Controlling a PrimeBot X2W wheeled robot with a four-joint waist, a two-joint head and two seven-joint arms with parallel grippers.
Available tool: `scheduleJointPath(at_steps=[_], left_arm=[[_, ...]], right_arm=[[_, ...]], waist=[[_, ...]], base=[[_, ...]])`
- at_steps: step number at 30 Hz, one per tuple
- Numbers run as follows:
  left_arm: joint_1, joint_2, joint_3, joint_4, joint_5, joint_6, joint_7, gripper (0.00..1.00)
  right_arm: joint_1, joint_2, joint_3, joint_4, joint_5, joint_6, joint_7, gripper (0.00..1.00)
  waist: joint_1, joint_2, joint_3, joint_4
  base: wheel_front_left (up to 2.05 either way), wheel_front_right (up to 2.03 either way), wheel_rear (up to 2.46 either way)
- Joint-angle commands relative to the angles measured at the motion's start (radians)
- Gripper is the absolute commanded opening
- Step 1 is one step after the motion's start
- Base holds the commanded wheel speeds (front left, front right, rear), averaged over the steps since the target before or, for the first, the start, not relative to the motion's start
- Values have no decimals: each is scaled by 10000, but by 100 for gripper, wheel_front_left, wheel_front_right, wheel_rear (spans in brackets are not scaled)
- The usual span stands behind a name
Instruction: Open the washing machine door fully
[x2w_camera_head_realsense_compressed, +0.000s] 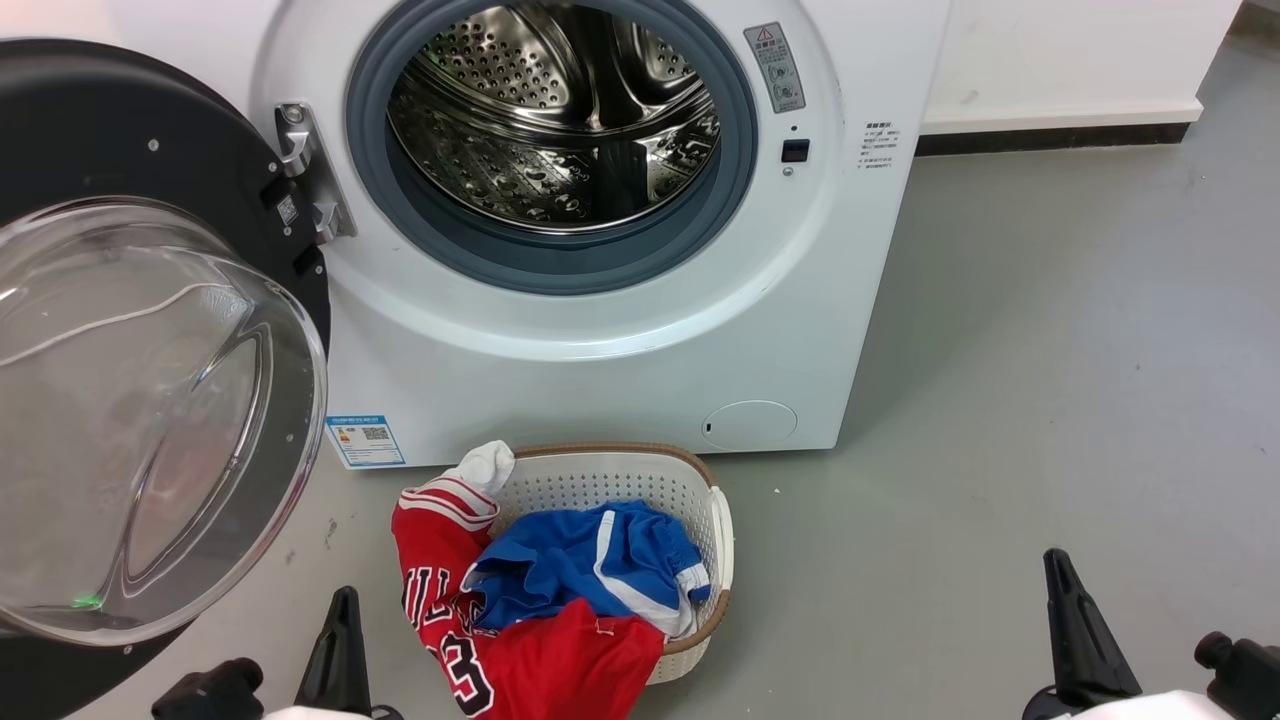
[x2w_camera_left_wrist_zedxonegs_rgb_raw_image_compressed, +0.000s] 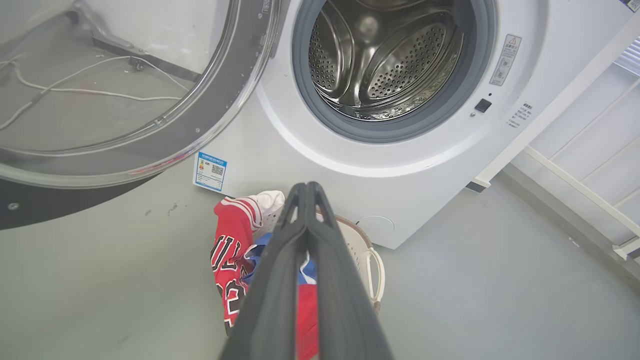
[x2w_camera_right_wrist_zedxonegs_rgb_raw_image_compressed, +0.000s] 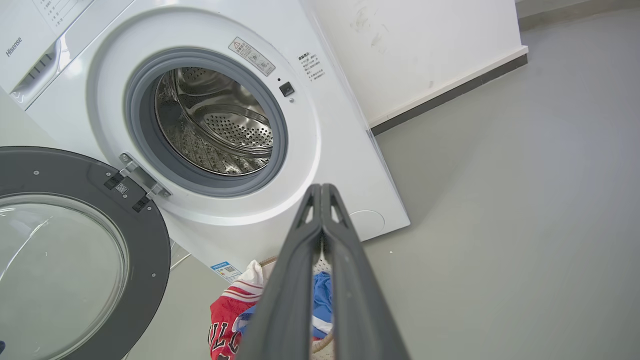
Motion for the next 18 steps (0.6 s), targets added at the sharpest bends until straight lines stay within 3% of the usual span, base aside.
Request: scheduleJointPath(at_steps=[1, 18], left_arm=[[-340, 4, 63, -77, -474, -80, 92, 0], [-853, 4, 269, 235, -3128, -314, 751, 0]], right_arm=[[-336, -103, -21, -40, 504, -1, 93, 0], [-854, -186, -105, 349, 3096, -1, 650, 0]], waist=[[0, 0, 3, 9], [0, 0, 34, 96]], base=[[0, 0, 0], [0, 0, 0]])
